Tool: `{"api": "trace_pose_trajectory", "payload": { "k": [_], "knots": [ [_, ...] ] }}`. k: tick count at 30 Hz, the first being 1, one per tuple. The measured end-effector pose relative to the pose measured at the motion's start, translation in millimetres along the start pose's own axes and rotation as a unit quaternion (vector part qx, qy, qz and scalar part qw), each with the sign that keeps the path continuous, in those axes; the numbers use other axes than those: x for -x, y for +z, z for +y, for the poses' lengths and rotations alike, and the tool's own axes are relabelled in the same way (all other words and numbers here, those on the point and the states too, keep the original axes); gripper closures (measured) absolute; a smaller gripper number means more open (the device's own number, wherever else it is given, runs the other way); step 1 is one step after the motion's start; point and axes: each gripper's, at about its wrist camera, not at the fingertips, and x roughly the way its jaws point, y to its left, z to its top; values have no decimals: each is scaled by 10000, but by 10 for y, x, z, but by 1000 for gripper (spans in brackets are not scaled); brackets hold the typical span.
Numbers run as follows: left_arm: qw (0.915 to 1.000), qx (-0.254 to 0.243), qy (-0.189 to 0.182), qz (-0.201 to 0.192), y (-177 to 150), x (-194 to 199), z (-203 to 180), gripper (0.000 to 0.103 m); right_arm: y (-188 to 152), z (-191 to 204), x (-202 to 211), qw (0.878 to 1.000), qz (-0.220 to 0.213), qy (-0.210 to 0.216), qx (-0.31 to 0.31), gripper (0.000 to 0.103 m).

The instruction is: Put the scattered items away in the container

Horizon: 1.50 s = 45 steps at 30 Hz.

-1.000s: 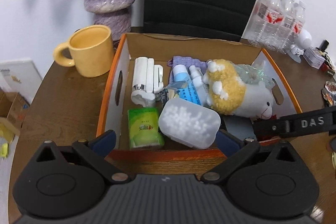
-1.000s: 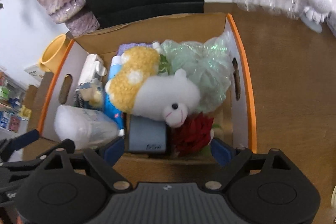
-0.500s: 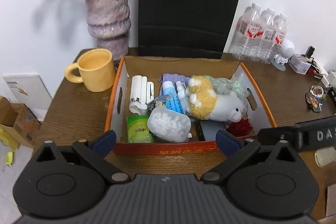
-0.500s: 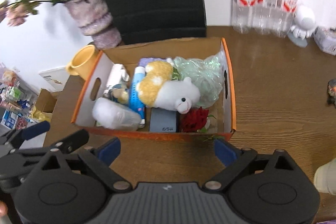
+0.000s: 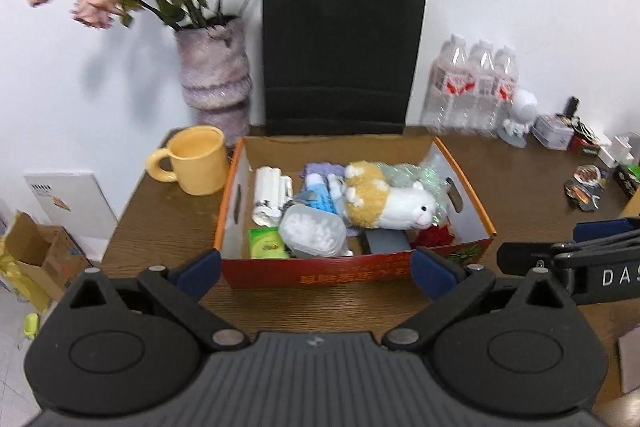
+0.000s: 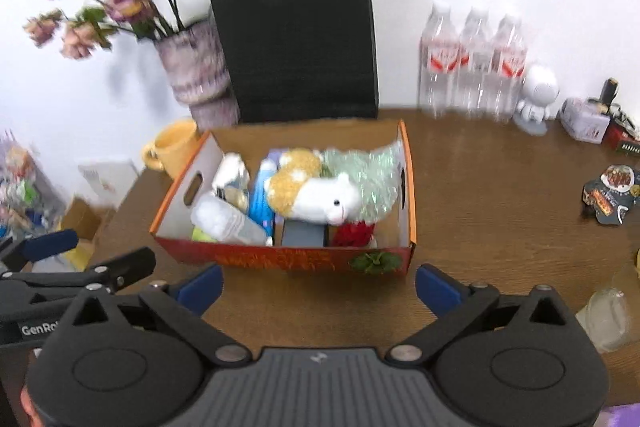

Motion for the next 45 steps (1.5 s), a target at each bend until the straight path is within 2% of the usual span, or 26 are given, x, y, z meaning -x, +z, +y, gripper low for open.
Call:
{"api": "trace_pose_trajectory", "payload": {
  "k": [7, 10, 13, 15, 17, 21, 28, 45],
  "knots": [
    [9963, 24, 195, -832, -864, 112, -7, 0, -1007, -30, -62, 9953, -946, 158, -165, 0],
    [9978, 12, 151, -652, -1133, -20, 19, 0, -1409, -33, -249, 9945, -1041, -89, 4, 0],
    [9988, 1, 107, -472, -1402, -151, 45, 0, -1646, -21, -427, 9933, -1062, -411, 182, 0],
    [9994, -7, 77, -351, -1582, -239, 62, 0, -1743, 1, -510, 9925, -1090, -440, 334, 0],
    [9997, -15, 48, -231, -1761, -327, 79, 0, -1813, 27, -581, 9929, -1017, -464, 417, 0],
    [9997, -132, 106, -186, -1859, -346, 66, 0, -1939, 97, -707, 9948, -608, -656, 481, 0],
    [10000, -47, -7, -19, -2079, -363, 85, 0, -2050, 94, -686, 9950, -633, -652, 410, 0],
    [9999, 83, 80, 16, -2078, -390, 87, 0, -2106, 115, -629, 9942, -655, -801, 278, 0]
  ]
}}
